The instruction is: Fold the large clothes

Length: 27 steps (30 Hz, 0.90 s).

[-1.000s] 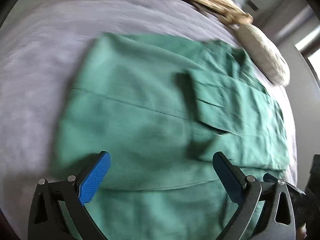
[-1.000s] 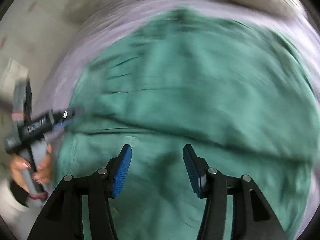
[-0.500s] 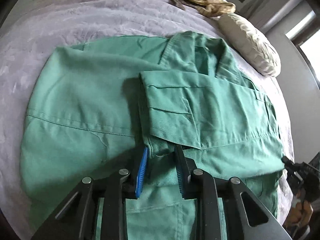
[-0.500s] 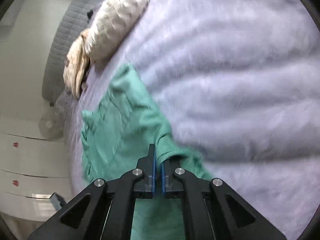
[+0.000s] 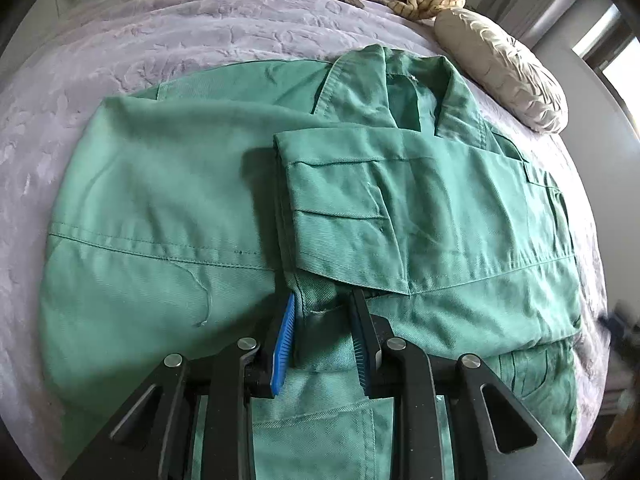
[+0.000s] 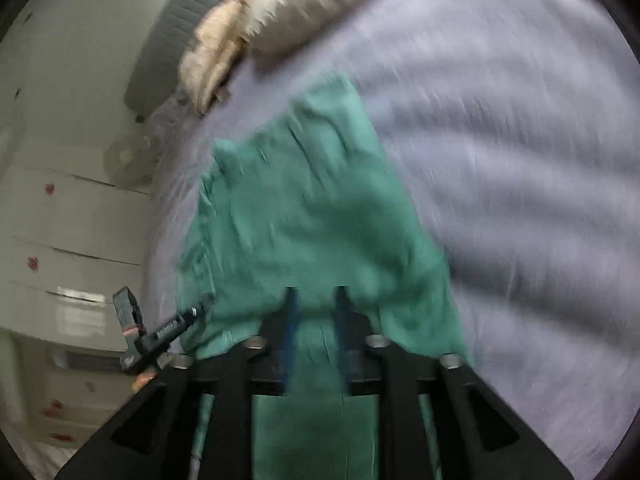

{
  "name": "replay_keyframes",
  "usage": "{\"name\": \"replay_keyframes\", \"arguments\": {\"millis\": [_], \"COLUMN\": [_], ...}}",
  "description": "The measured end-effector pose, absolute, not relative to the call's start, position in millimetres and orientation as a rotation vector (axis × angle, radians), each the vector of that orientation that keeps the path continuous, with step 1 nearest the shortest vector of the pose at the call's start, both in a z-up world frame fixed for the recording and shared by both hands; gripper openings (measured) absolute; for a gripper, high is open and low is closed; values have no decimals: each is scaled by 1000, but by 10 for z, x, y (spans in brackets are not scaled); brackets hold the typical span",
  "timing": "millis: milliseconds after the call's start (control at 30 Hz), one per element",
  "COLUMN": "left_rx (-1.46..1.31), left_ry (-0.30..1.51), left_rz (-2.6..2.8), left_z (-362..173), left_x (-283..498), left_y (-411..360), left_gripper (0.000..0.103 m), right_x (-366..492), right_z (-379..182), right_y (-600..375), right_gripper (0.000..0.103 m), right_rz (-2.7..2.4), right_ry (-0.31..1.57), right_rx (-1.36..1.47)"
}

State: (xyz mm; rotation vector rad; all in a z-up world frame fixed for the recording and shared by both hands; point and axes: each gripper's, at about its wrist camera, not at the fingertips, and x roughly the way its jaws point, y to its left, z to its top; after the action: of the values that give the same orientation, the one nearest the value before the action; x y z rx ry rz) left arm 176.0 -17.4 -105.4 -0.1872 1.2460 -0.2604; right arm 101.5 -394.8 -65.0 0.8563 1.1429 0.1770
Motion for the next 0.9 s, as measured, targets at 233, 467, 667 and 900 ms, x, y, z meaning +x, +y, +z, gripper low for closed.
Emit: {"name": "replay_keyframes", "arguments": {"millis": [233, 467, 667, 900], "left_rx": [-175, -146, -139, -119], "left_ry": [1245, 1234, 1217, 1204], "left_rz": [-235, -221, -191, -137], "left_z": [-1061, -1023, -1101, -876], "left_x": [1766, 1758, 1755, 1695], "left_y": [-232, -277, -316, -134], "left_gripper": [29, 29, 30, 32], "right_x": [2059, 2472, 2452, 2121], "right_z": [-1085, -1275, -1362, -1222], "right_y": [-4337, -4199, -4327, -4479], "right_gripper": [67, 3, 3, 1], "right_rz": [60, 64, -37, -118], "right_ry": [1119, 1172, 1211, 1210], "right_rx": [930, 904, 775, 794]}}
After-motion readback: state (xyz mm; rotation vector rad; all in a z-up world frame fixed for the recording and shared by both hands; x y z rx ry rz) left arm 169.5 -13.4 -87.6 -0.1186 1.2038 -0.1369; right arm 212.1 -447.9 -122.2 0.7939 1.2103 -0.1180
